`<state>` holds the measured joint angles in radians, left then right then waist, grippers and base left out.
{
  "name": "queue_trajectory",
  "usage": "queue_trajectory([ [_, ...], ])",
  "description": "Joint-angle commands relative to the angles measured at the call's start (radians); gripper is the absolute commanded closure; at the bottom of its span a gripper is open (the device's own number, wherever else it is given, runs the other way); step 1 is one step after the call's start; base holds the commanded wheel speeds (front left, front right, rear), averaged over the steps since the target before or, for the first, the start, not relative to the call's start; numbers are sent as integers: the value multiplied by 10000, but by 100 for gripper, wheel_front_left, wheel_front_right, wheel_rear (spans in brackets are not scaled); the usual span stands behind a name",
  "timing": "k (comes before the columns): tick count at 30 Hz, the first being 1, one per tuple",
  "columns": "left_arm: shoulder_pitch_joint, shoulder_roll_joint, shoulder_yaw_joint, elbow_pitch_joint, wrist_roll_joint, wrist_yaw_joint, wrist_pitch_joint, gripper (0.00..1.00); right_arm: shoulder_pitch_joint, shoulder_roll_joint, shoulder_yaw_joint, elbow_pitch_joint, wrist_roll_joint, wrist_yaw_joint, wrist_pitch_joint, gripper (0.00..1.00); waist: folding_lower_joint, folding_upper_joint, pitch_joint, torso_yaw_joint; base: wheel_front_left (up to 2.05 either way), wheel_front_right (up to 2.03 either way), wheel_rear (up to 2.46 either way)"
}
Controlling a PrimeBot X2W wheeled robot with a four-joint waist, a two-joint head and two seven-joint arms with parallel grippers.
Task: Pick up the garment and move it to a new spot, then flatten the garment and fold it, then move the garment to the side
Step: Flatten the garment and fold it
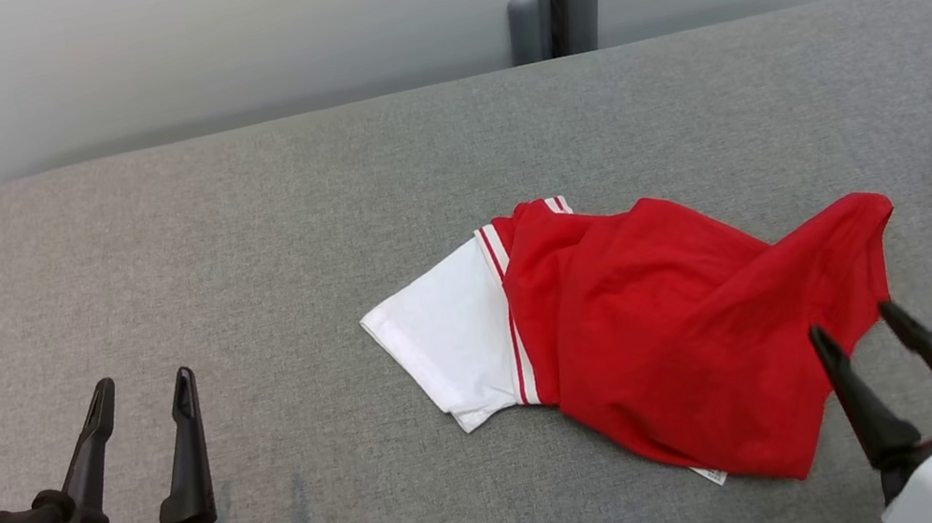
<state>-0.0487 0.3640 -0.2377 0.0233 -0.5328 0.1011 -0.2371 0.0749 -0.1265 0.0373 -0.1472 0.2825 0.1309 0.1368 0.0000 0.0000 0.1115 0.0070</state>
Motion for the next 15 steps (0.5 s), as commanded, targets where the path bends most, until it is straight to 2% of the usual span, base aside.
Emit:
queue_trajectory([
  [1, -149, -6, 30, 30, -27, -36, -48, 0, 293, -35, 101, 88, 83, -1, 316, 0, 0, 0, 142, 92, 0, 0, 0],
  [8, -351, -116, 61, 232, 38, -122, -147, 0, 1027, -75, 419, 355, 228, -1, 1937, 0, 0, 0, 466, 186, 0, 0, 0],
  [15, -532, -248, 18, 378, 81, -226, -204, 0, 656, -20, 368, 1013, -50, -1, 2108, 0, 0, 0, 655, 284, 0, 0, 0],
])
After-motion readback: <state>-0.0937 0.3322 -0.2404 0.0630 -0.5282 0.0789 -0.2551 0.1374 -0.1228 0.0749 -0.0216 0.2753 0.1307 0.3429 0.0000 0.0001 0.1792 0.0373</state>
